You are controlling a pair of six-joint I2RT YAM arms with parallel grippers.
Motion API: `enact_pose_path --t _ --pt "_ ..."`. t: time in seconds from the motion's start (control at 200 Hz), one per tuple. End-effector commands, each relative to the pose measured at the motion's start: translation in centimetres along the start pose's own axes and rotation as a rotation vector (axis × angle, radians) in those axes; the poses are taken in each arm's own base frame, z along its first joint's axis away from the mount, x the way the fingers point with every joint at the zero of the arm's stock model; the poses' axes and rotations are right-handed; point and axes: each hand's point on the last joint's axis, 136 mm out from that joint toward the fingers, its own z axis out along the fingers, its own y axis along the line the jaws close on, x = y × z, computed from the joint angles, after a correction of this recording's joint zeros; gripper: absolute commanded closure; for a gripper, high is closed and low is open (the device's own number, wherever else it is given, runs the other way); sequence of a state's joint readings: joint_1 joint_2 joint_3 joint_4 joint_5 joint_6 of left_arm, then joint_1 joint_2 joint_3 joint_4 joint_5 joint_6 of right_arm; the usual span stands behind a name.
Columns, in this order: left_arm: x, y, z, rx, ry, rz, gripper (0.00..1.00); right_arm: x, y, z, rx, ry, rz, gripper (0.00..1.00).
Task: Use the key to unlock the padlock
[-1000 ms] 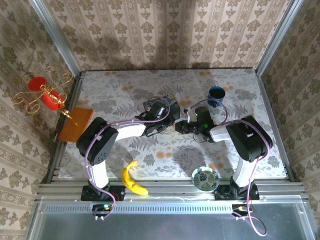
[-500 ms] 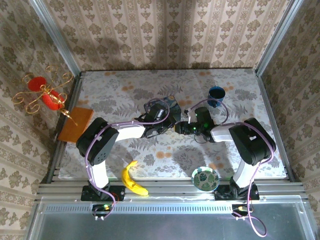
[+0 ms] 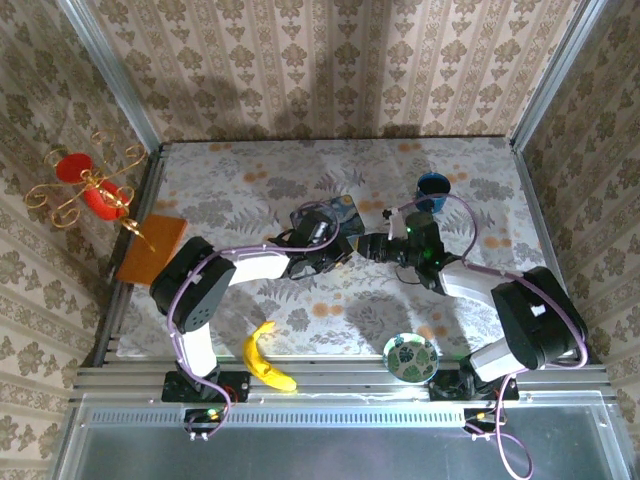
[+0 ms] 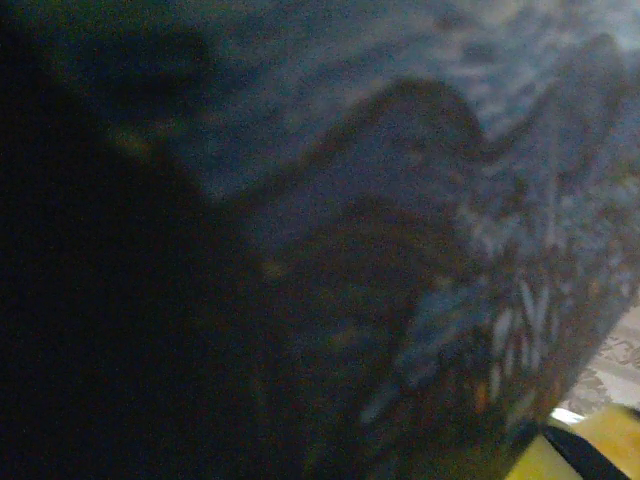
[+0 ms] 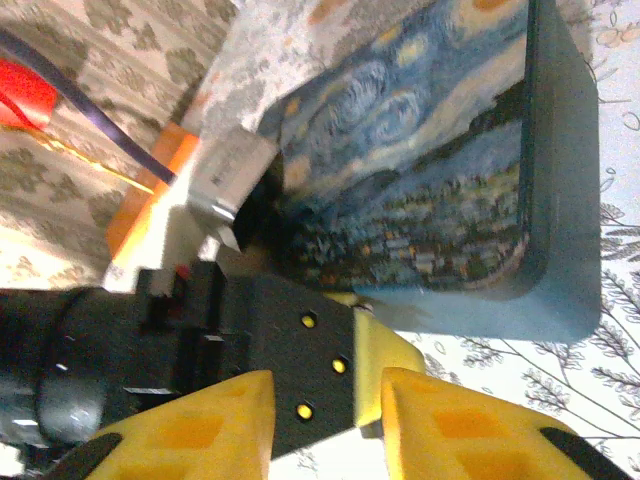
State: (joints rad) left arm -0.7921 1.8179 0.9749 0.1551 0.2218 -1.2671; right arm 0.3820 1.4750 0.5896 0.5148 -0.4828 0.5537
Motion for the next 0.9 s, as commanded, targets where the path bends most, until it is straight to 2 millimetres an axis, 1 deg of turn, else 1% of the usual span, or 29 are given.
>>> enact_pose_path --t 0.0,0.17,0.3,0.41,0.6,0.8,0.895 --pt "1.5 0.3 0.0 0.004 0.07 -0.009 1.0 0.6 -0.5 -0.4 0.006 -0.019 0.043 0.69" --pt "1.5 0.1 -0.1 0.012 0.07 -0.008 1.0 1.7 -1.1 -0.1 0.006 -0.005 0.061 0.72" --pt "1.5 0.1 -0.1 0.013 0.068 -0.013 1.0 2.6 -1.7 -0.2 0.026 -0.005 0.071 0.72" --pt "1.4 0.0 -0.1 0.017 0.065 -0.014 1.0 3.3 -1.7 -0.1 0.017 0.001 0.078 0.73" --pt "1.3 -0.4 0.0 0.026 0.063 -0.015 1.0 4.8 -1.8 0.7 0.005 0.029 0.094 0.73" --pt "1.3 -0.3 0.1 0.025 0.063 -0.02 1.0 5.6 -1.8 1.3 -0.007 0.04 0.108 0.73" --pt "1.3 -0.4 0.0 0.027 0.061 -0.019 1.0 5.6 -1.9 1.4 -0.007 0.041 0.107 0.73"
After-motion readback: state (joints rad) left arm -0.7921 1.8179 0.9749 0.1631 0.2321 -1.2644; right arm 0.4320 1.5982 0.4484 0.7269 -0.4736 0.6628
